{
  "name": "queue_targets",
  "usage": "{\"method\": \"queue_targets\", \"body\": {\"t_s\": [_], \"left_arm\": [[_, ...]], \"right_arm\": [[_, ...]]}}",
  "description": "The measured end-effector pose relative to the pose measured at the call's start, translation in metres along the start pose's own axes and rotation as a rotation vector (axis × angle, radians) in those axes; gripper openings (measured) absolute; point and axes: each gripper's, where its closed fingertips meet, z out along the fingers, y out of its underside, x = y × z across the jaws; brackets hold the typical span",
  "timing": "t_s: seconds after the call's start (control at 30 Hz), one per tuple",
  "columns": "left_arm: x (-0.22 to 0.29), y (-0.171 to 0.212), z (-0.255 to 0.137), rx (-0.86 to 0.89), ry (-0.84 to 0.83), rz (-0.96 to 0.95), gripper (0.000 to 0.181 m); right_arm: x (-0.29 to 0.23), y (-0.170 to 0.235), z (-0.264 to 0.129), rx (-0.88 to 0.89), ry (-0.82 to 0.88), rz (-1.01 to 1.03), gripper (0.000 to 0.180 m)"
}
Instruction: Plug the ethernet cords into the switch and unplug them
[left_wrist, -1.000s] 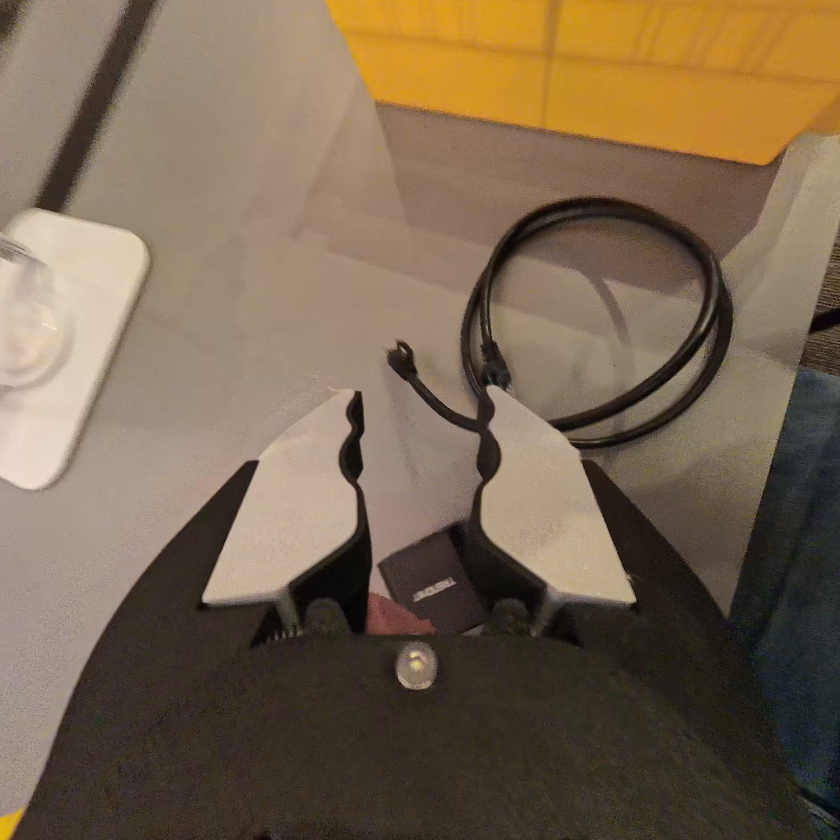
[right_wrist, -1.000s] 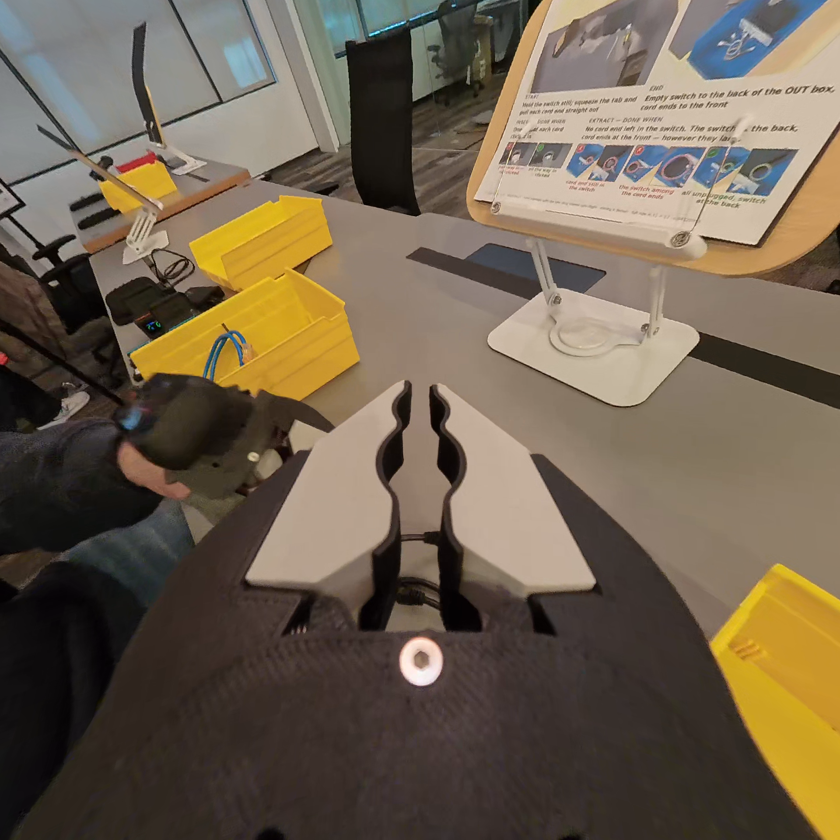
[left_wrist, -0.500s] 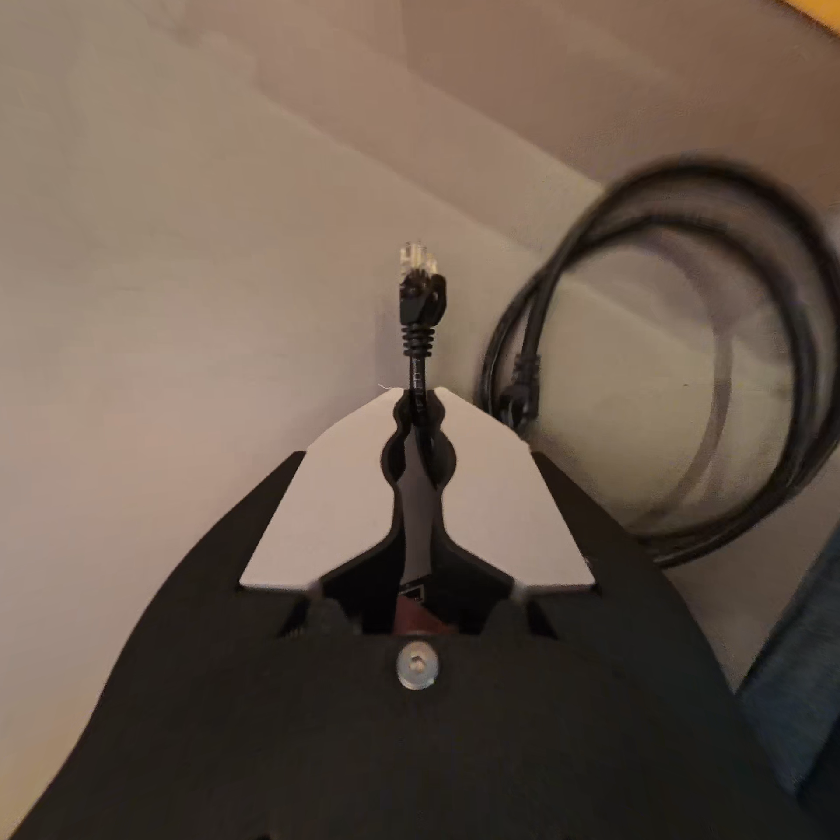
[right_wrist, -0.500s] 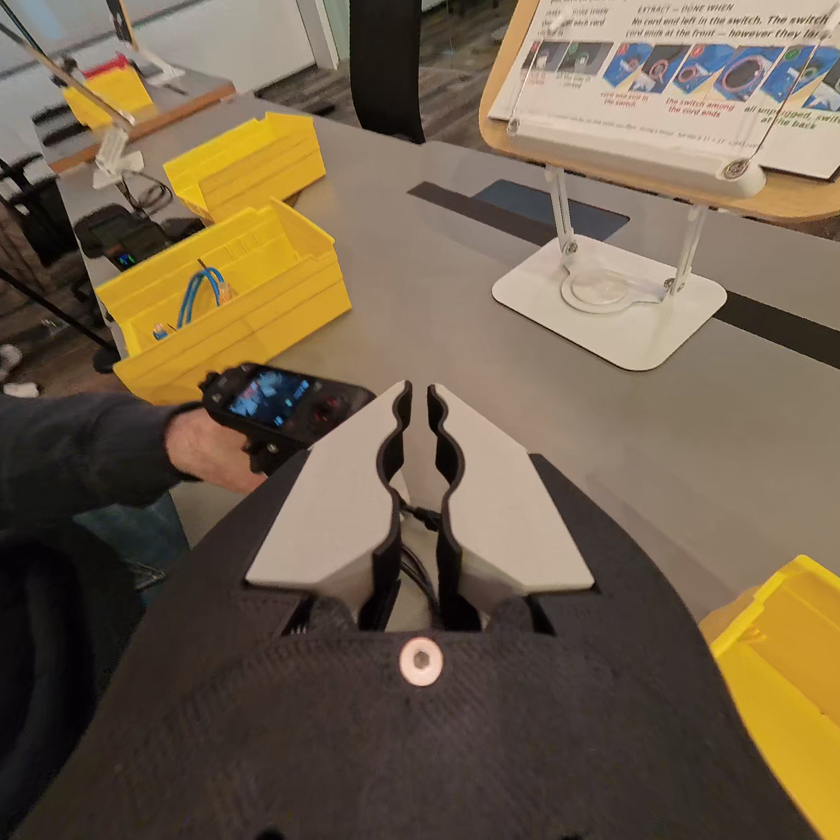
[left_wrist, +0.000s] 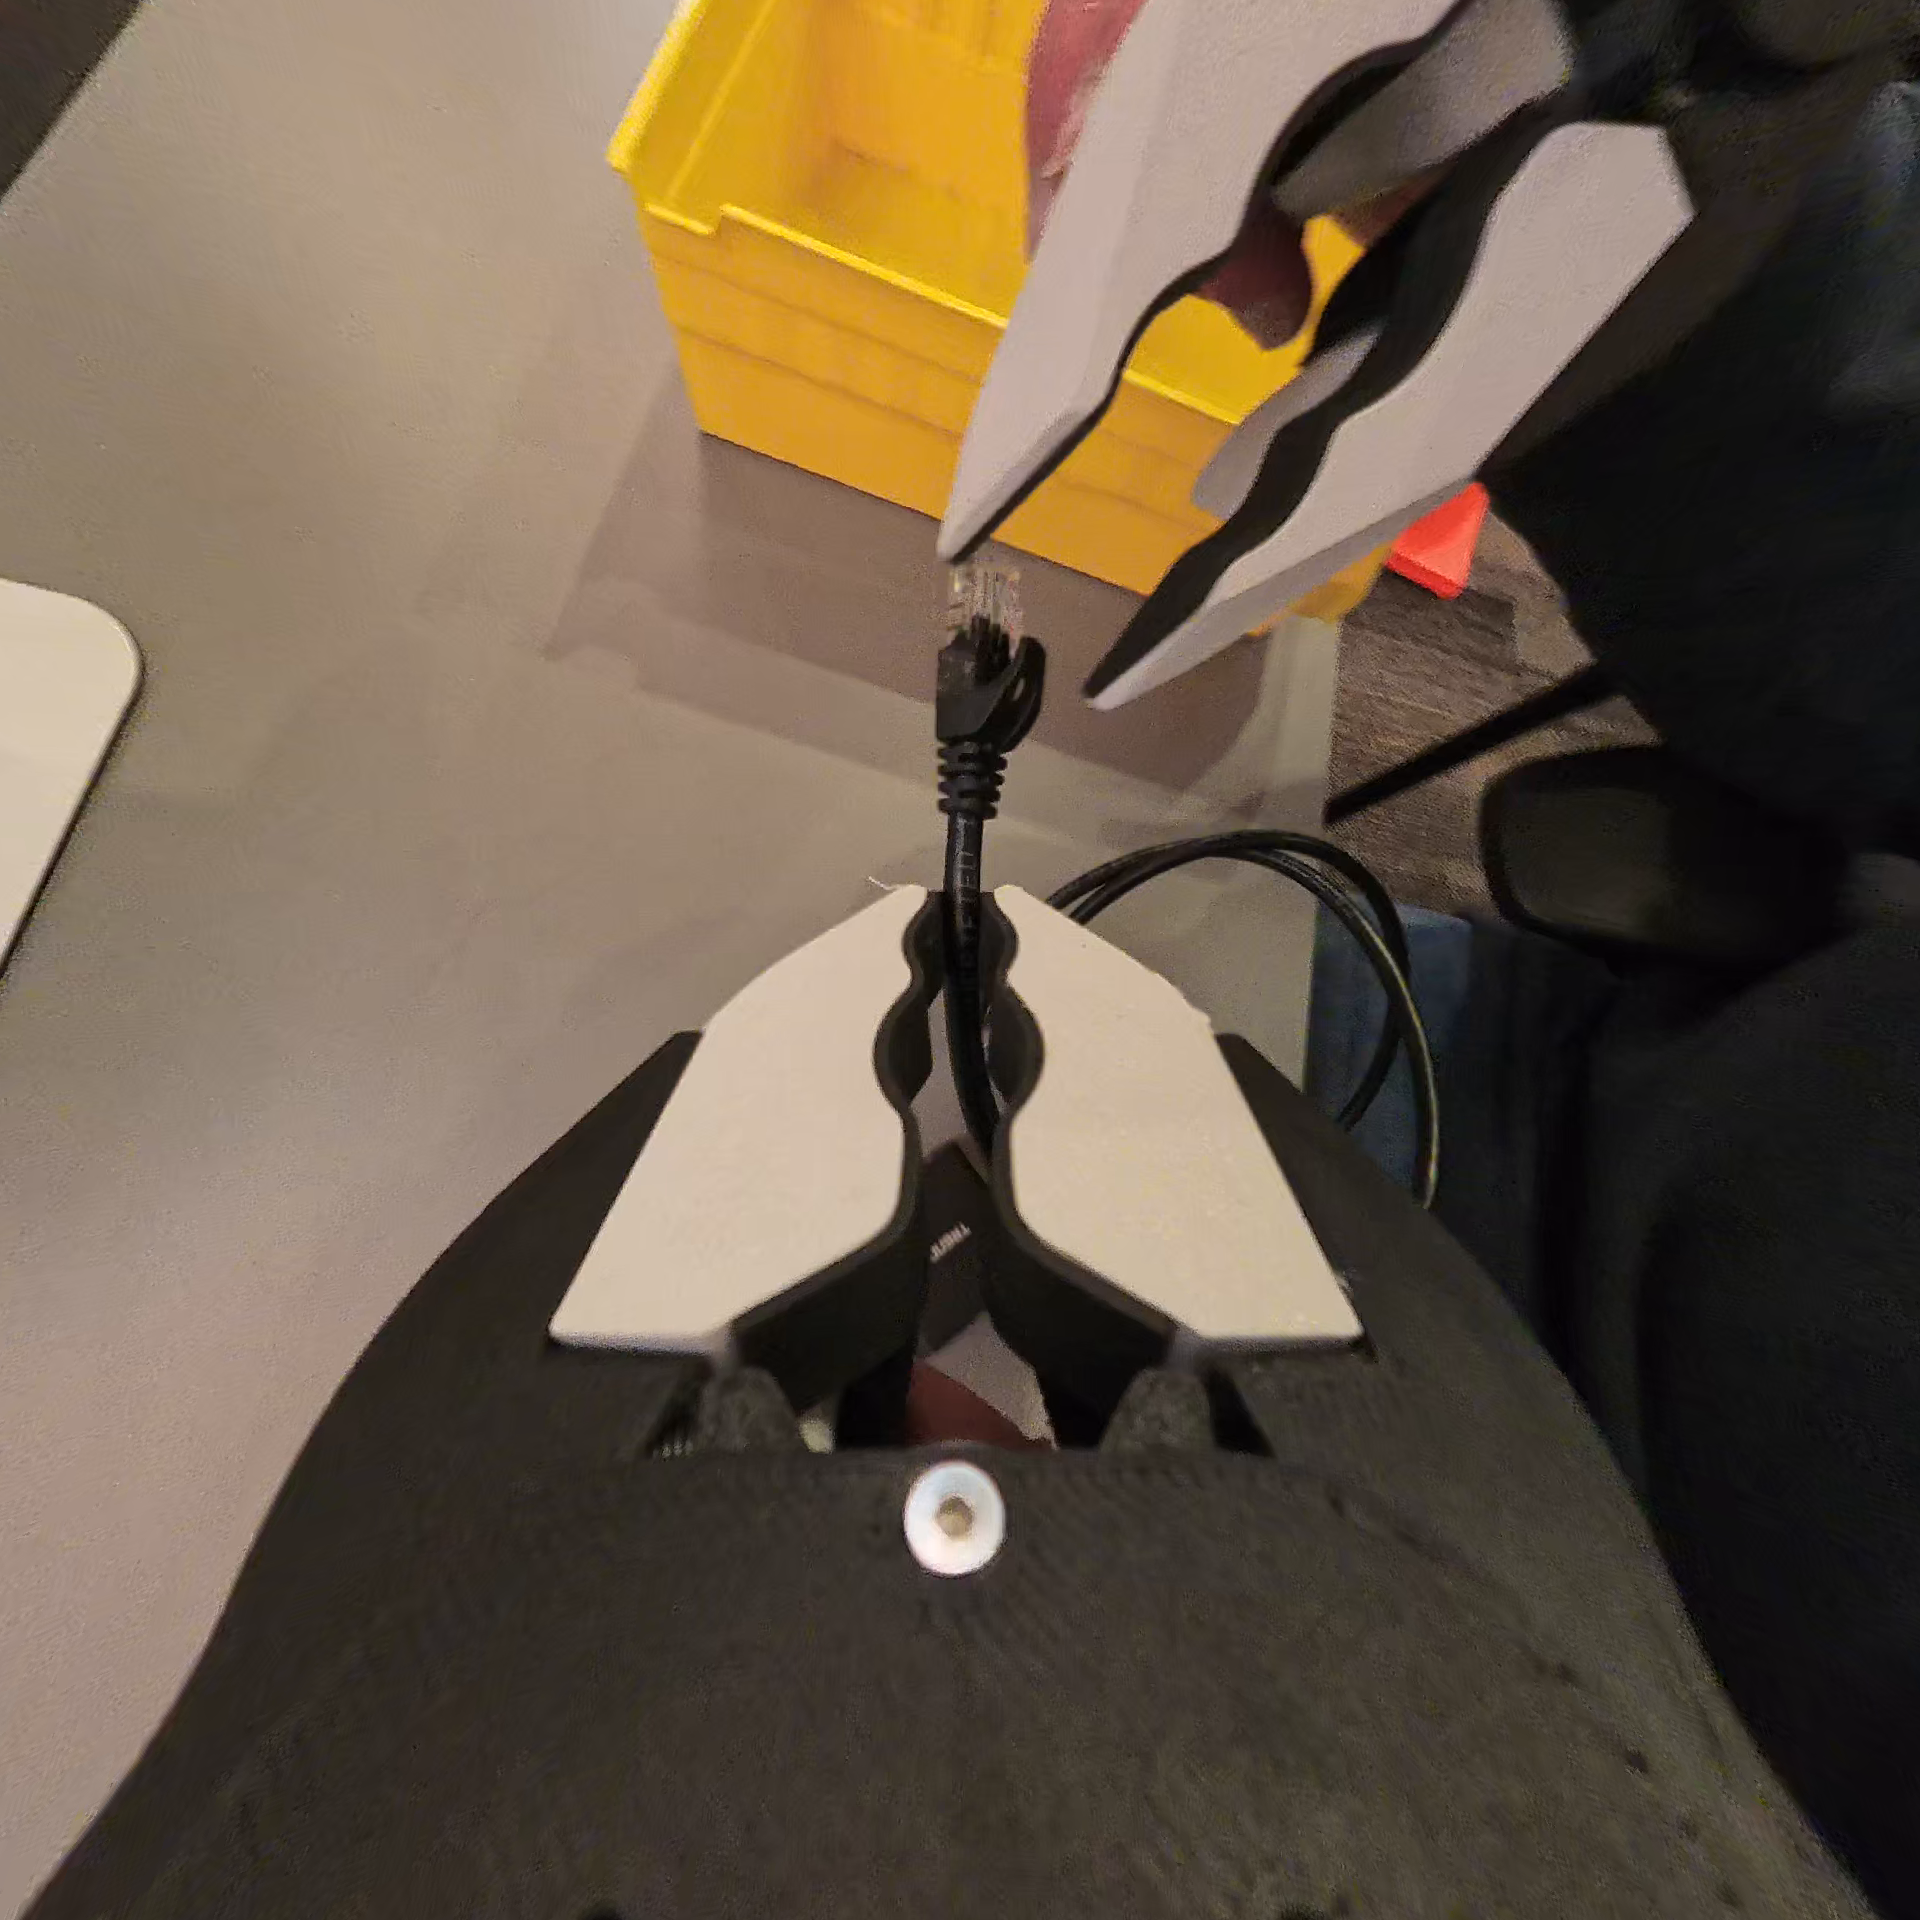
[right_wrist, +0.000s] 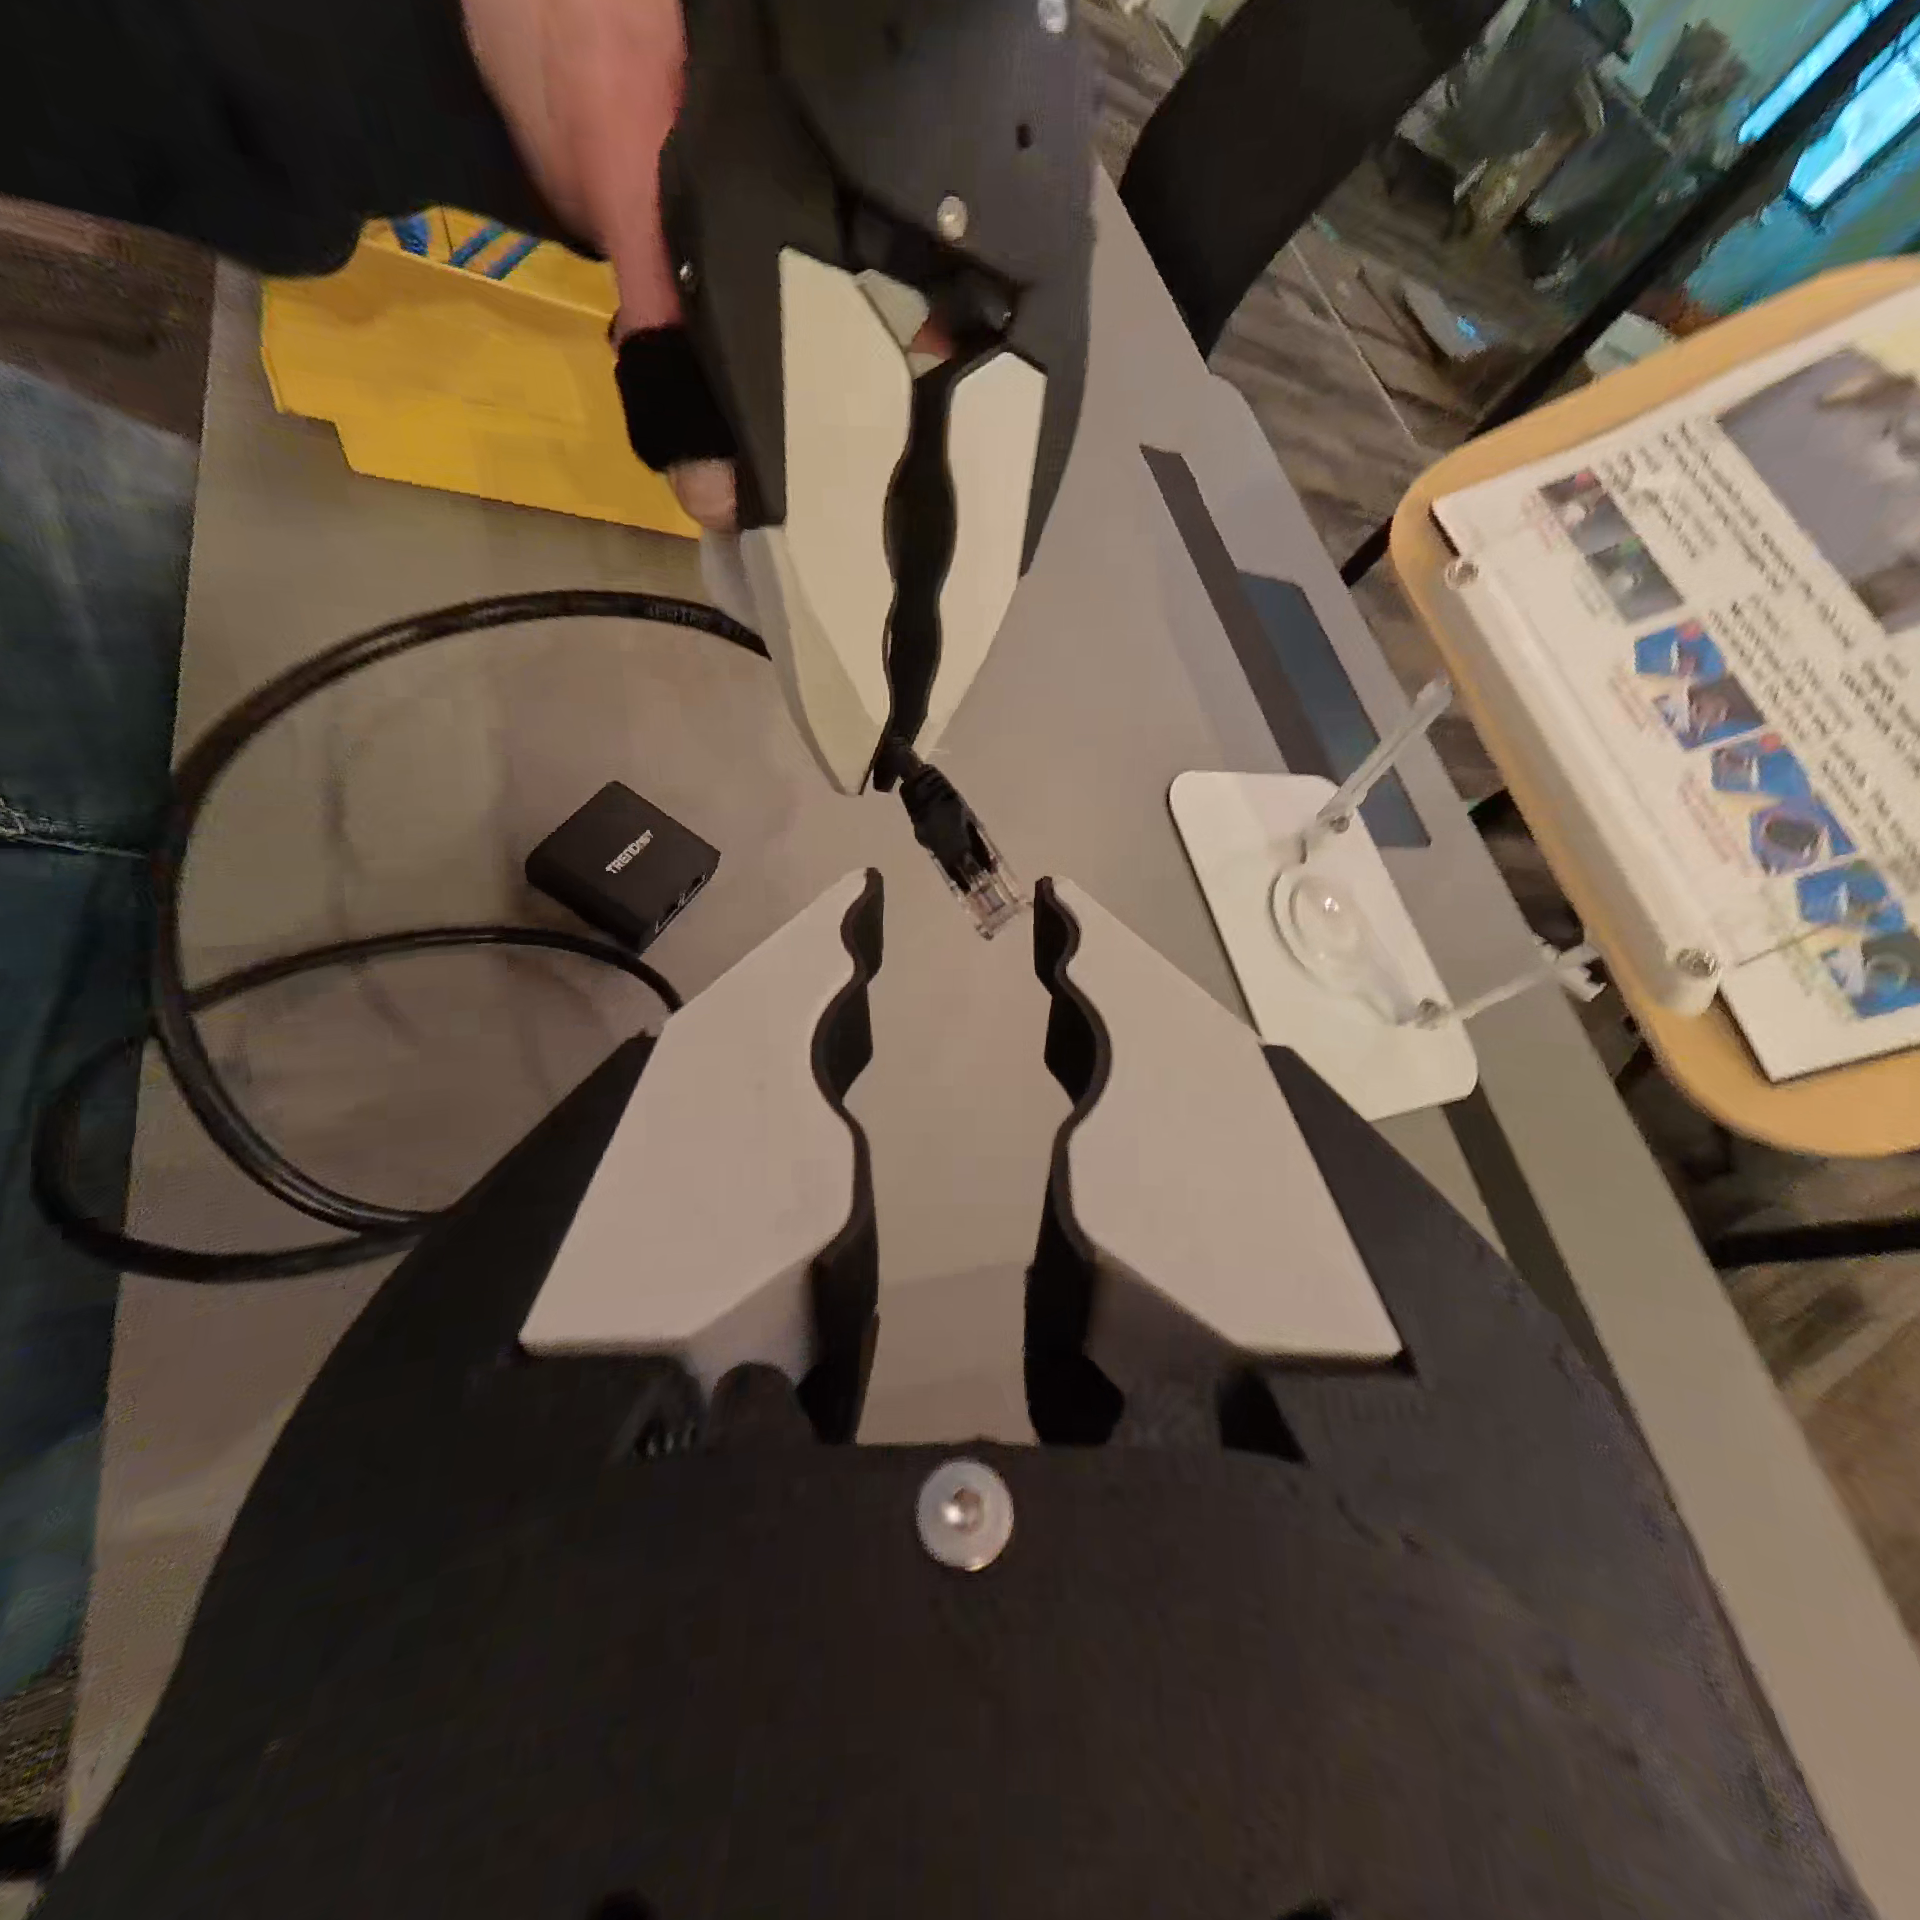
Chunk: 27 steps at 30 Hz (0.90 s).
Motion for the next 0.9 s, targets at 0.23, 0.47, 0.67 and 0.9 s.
{"method": "queue_targets", "body": {"t_s": [0.23,0.47,0.67,0.9], "left_arm": [[0.016,-0.002,-0.020,-0.026,0.100,0.015,0.006],[0.027,-0.030,-0.043,0.208,0.004,0.257,0.022],[0.036,-0.037,-0.046,0.289,-0.138,0.411,0.025],[0.035,-0.042,-0.050,0.461,-0.130,0.301,0.016]], "right_arm": [[-0.009,-0.013,0.005,0.027,-0.028,-0.059,0.014],[-0.014,-0.041,-0.006,0.269,-0.164,0.167,0.011],[-0.015,-0.056,-0.008,0.428,-0.247,0.306,0.012],[-0.014,-0.069,-0.009,0.583,-0.295,0.403,0.011]]}}
